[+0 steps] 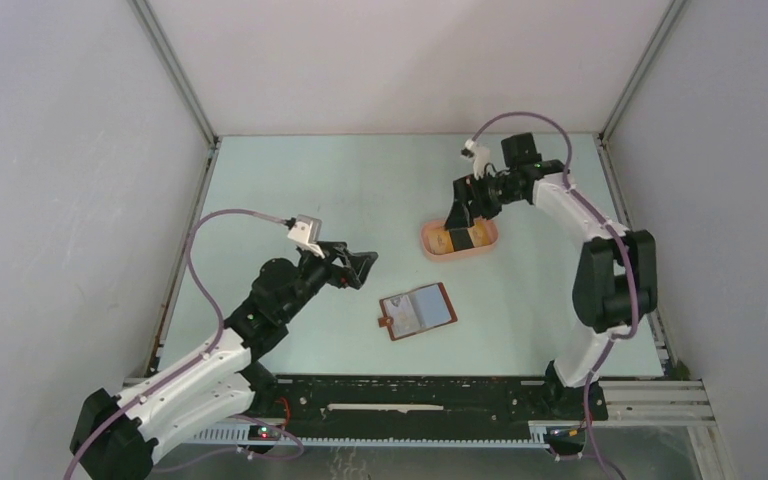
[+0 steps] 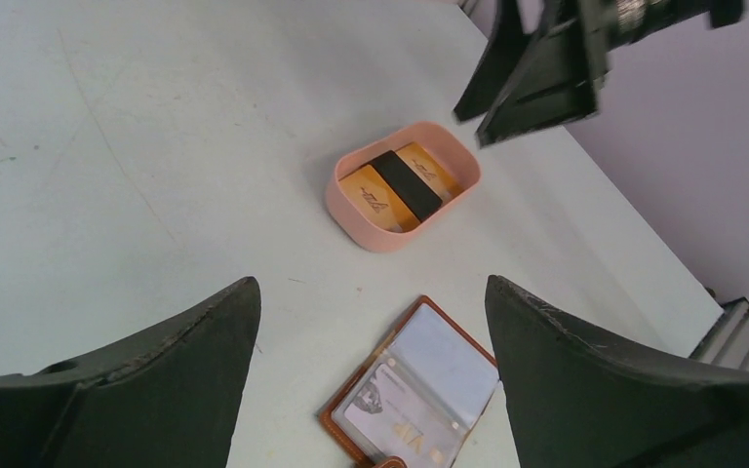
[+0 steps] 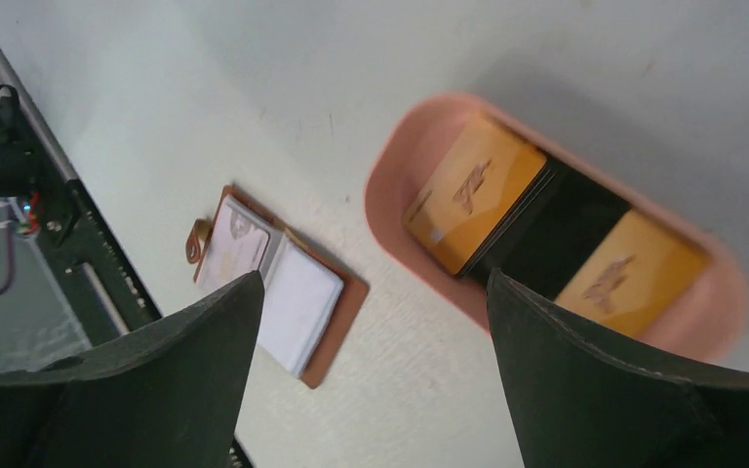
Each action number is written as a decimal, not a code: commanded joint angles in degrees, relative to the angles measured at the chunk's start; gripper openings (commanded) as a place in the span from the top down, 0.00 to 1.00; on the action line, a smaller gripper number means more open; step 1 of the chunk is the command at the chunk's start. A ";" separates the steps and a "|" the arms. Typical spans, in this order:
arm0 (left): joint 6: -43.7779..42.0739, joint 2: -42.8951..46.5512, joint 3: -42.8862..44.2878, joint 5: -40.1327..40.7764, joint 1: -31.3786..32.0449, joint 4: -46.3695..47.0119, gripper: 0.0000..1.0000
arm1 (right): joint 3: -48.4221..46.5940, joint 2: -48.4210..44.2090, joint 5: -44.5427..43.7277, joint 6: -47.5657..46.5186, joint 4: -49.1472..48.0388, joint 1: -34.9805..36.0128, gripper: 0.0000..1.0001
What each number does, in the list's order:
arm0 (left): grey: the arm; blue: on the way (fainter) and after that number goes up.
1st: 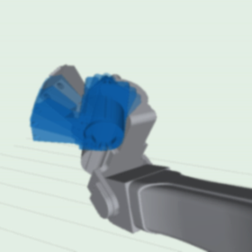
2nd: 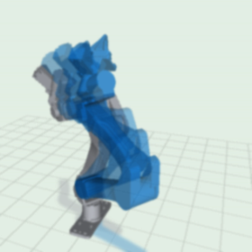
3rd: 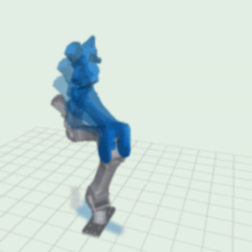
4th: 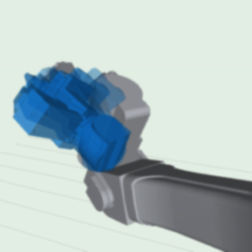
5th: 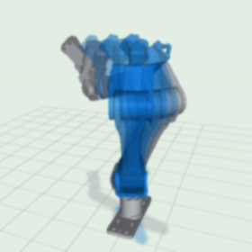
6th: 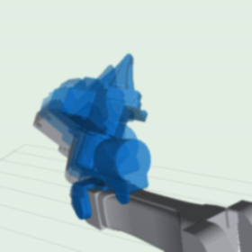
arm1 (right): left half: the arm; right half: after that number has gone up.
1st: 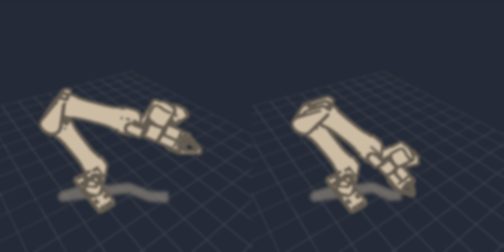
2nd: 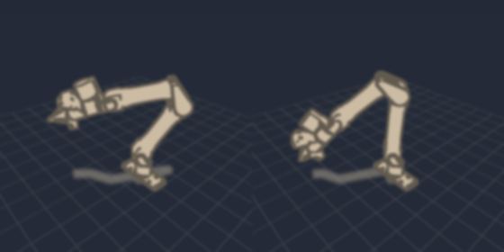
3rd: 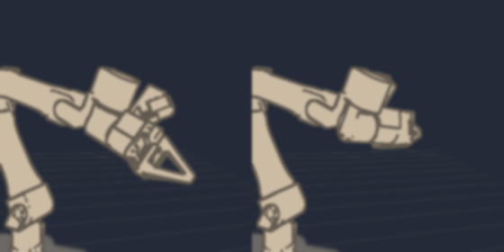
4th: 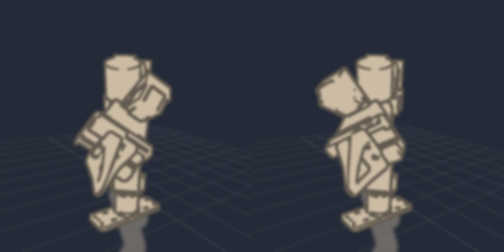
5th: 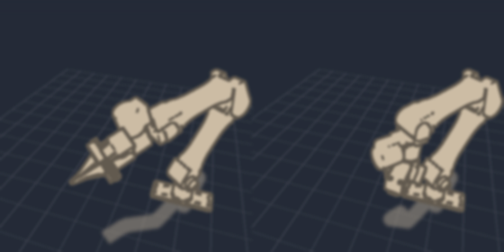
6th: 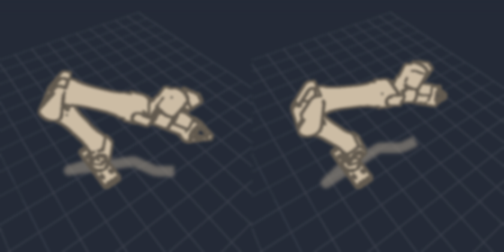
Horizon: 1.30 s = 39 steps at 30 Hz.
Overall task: Put the credit cards into the card holder
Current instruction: Move the card holder to the center of the board.
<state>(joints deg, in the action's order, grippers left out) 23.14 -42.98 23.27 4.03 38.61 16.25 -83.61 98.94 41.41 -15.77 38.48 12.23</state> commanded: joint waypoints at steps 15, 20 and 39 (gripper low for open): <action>3.67 -11.16 -2.43 -7.34 -0.73 12.69 0.12 | -5.12 18.07 2.82 13.09 -2.70 -0.06 0.26; 4.00 -12.54 -2.96 -7.52 -0.90 13.94 0.12 | -6.19 20.01 1.17 13.48 -2.62 -0.10 0.27; 4.98 -15.11 -3.33 -9.24 -1.70 15.92 0.13 | -7.70 24.49 2.05 14.31 -1.21 1.40 0.29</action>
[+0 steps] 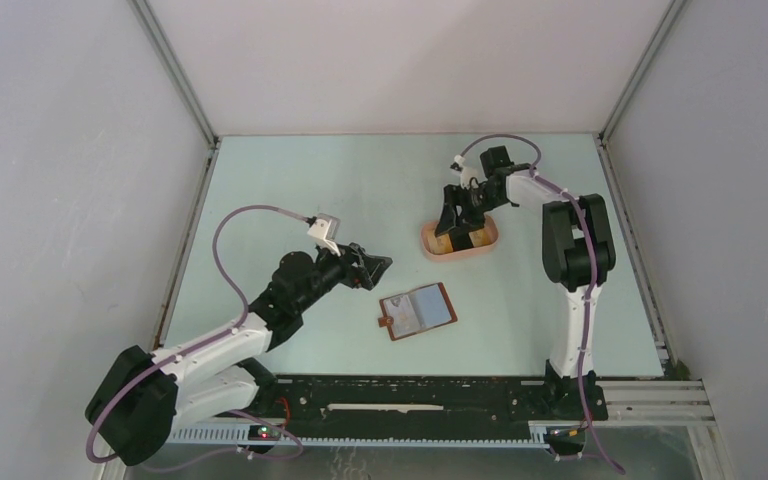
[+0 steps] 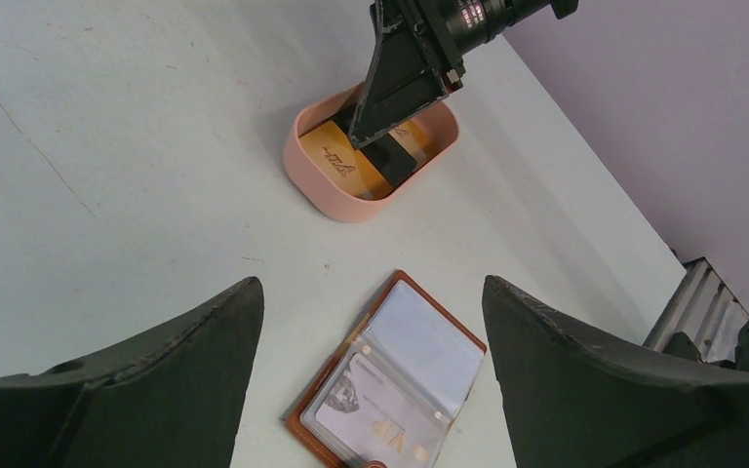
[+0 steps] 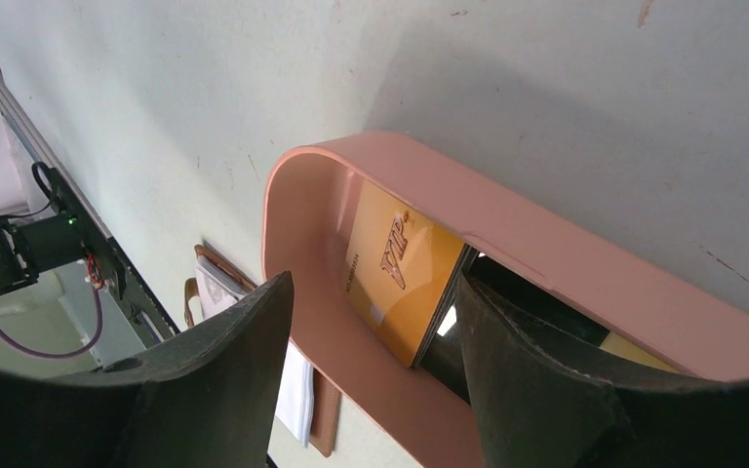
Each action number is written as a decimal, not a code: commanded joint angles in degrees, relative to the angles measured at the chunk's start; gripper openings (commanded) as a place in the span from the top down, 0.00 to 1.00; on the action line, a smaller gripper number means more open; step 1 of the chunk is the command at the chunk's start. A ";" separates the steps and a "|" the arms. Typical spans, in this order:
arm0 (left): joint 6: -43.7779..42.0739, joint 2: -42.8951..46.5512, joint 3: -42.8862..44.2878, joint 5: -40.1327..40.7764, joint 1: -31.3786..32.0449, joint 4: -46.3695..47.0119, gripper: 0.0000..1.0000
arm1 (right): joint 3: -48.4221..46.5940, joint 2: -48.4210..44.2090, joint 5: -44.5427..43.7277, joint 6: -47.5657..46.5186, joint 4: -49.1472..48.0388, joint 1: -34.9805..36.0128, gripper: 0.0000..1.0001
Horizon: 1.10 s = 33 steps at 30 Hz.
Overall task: Put the credit cards into the card holder
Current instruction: Move the card holder to the center of the board.
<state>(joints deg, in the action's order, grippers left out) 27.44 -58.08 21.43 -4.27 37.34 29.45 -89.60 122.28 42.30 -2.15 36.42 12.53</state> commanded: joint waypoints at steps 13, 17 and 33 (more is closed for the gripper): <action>1.06 0.62 -1.92 -1.20 -0.52 2.72 0.13 | -1.54 0.73 6.31 1.89 0.50 2.57 0.30; 1.19 0.43 -1.85 -1.40 -0.53 2.78 0.14 | -1.30 0.23 8.40 3.22 0.17 2.83 0.31; 1.73 -0.44 -1.87 -1.61 -0.56 3.24 0.13 | -0.27 -2.31 -1.66 4.72 -1.31 3.03 0.30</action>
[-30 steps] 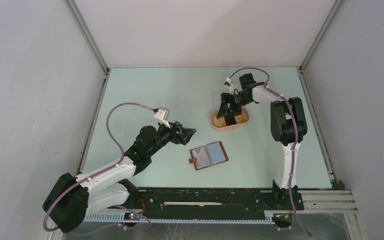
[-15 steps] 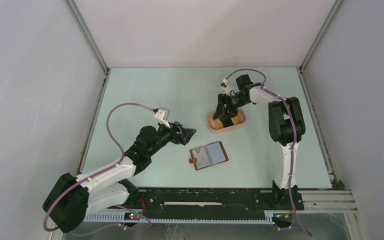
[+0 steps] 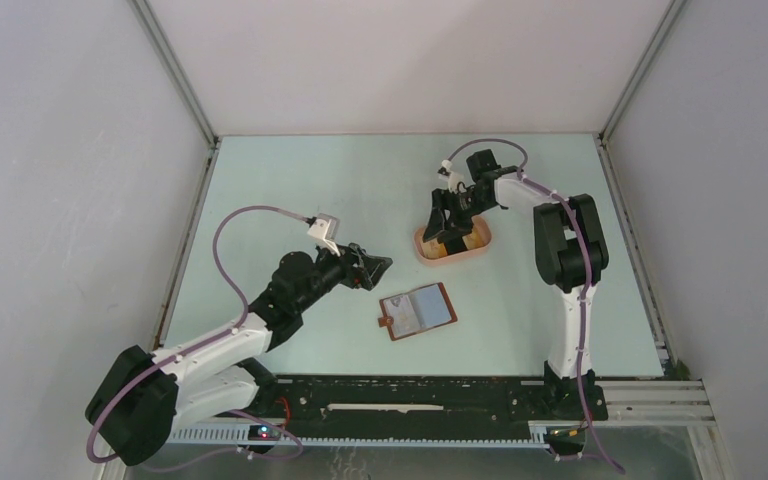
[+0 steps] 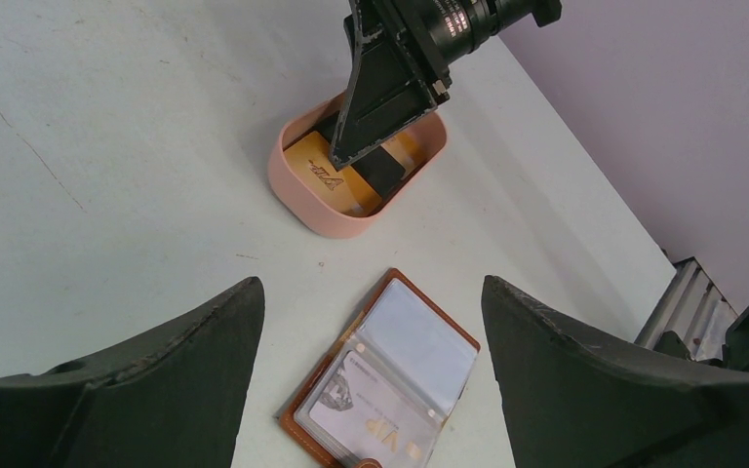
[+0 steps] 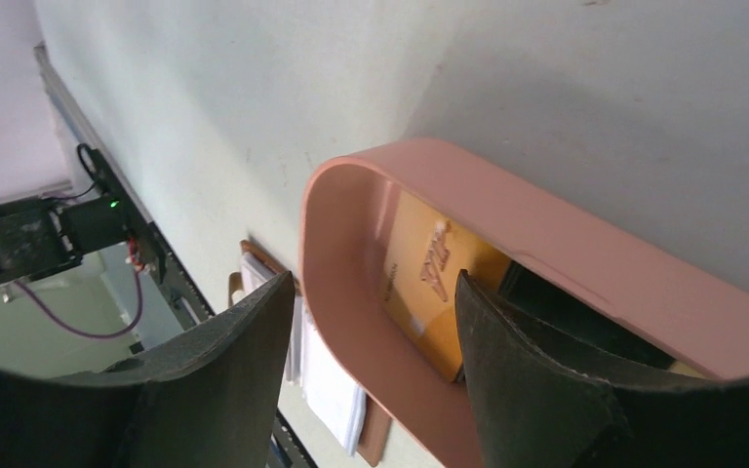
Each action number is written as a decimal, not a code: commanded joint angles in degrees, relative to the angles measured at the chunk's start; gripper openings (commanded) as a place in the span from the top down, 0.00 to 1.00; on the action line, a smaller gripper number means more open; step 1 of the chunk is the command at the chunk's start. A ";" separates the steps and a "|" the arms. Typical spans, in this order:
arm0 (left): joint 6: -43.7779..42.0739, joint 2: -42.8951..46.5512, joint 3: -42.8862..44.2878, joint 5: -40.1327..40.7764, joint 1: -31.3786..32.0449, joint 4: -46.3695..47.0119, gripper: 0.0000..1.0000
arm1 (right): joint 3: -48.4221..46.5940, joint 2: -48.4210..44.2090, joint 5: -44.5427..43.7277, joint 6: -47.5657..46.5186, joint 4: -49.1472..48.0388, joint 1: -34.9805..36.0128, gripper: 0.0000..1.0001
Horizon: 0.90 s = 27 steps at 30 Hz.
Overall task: Put the credit cards into the card holder
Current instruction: Move the card holder to the center of the board, then pick up the credit card from the storage box.
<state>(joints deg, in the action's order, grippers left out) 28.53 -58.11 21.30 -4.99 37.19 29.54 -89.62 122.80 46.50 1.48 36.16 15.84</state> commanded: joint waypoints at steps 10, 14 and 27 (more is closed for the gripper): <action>1.98 -3.47 -2.21 -2.12 -0.47 5.76 0.14 | -0.46 -3.70 -8.55 -0.60 -0.75 -0.17 0.30; 2.10 -4.30 -2.37 -2.12 -0.48 6.46 0.14 | -0.46 -4.44 -10.04 -1.09 -0.85 -0.27 0.30; 4.69 -12.52 -0.45 -2.66 -0.54 8.55 0.20 | -0.63 0.45 -1.36 0.00 0.03 -0.22 0.30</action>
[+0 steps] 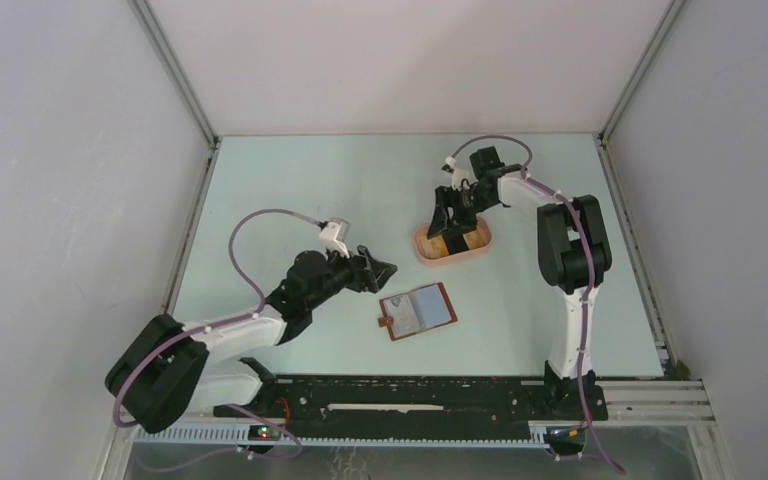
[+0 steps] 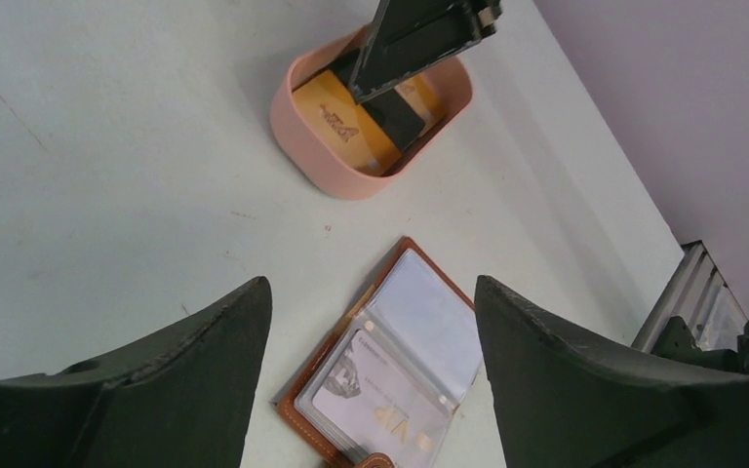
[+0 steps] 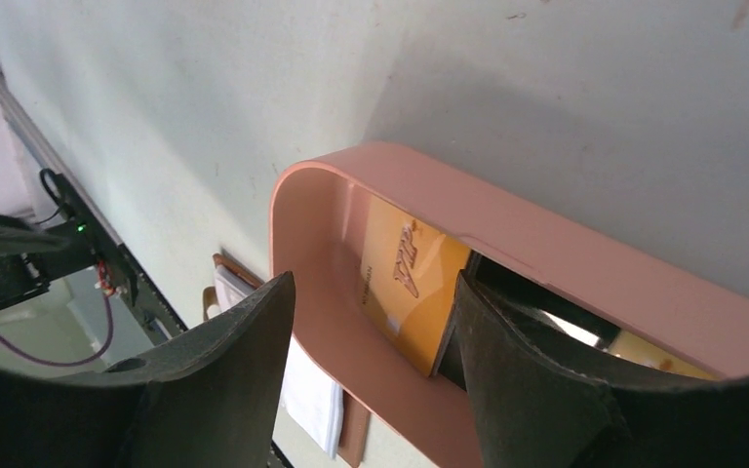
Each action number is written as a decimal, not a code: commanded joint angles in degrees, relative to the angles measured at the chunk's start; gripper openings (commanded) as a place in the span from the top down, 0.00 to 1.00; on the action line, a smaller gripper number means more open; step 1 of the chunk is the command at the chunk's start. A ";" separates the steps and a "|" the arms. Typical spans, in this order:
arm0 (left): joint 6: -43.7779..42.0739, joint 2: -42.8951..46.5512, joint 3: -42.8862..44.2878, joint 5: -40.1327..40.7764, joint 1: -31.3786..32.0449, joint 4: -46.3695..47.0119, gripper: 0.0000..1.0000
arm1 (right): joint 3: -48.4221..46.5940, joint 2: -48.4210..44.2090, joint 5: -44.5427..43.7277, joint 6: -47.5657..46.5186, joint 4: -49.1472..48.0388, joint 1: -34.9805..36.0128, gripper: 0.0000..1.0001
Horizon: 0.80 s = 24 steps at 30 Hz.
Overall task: Put the credit cards into the card holder
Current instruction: Pick up the credit card from the storage box.
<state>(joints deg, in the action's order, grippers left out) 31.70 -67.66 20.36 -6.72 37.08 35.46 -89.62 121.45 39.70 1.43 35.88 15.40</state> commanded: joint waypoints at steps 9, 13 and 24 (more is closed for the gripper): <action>4.73 -20.64 10.15 -4.83 -1.77 3.37 0.44 | -0.48 2.19 7.90 1.31 0.17 0.70 0.31; 7.04 -27.19 13.79 -5.75 -2.41 3.39 0.49 | -0.22 2.25 9.60 2.32 -0.35 0.35 0.31; 7.98 -33.18 19.12 -5.12 -2.46 -2.07 0.53 | 0.17 1.43 14.31 4.38 -1.55 0.61 0.32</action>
<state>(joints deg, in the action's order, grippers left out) 39.09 -99.98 36.99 -11.18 34.98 34.37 -89.58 123.26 51.92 4.67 35.27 15.70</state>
